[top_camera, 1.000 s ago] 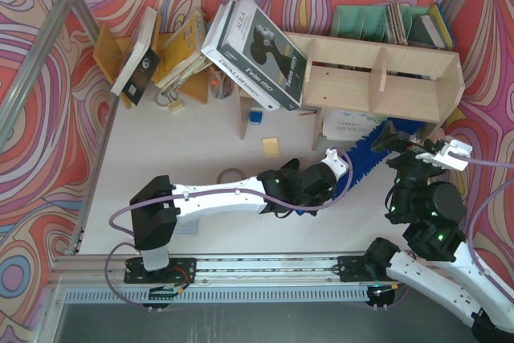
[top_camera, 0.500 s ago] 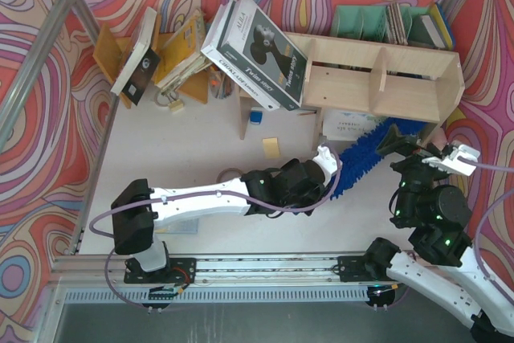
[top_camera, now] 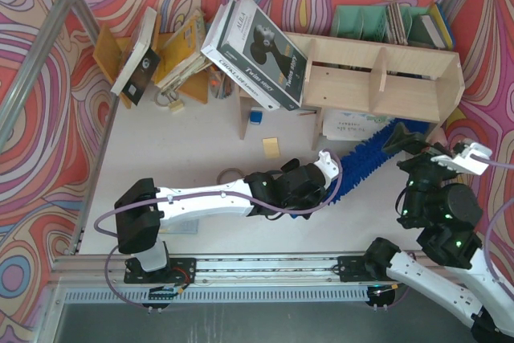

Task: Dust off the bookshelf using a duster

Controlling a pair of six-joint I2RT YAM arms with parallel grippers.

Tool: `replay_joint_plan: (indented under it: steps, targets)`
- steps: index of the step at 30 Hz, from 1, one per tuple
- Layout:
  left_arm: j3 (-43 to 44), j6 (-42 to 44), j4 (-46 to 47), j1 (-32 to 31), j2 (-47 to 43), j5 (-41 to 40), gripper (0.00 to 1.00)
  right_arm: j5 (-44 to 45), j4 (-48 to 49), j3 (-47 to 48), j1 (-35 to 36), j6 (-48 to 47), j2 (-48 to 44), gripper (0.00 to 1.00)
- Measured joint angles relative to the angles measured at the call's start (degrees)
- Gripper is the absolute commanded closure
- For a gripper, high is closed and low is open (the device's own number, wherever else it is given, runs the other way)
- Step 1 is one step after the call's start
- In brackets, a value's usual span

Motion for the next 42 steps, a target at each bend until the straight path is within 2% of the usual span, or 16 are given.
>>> replay_joint_plan:
  steps: [7, 14, 34, 42]
  targets:
    - [0.0, 0.1, 0.0, 0.0, 0.0, 0.0, 1.0, -0.5, 0.0, 4.5, 0.0, -5.9, -0.5, 0.01]
    - [0.0, 0.4, 0.0, 0.0, 0.0, -0.2, 1.0, -2.6, 4.7, -1.3, 0.0, -13.2, -3.7, 0.01]
    - [-2.9, 3.3, 0.9, -1.0, -0.1, -1.2, 1.0, -5.6, 7.1, -6.6, -0.4, -14.6, -1.8, 0.01]
    - [-4.9, 3.5, 3.0, -1.1, -3.3, -1.0, 1.0, -5.9, 8.3, -7.0, -0.9, -14.9, -2.7, 0.01]
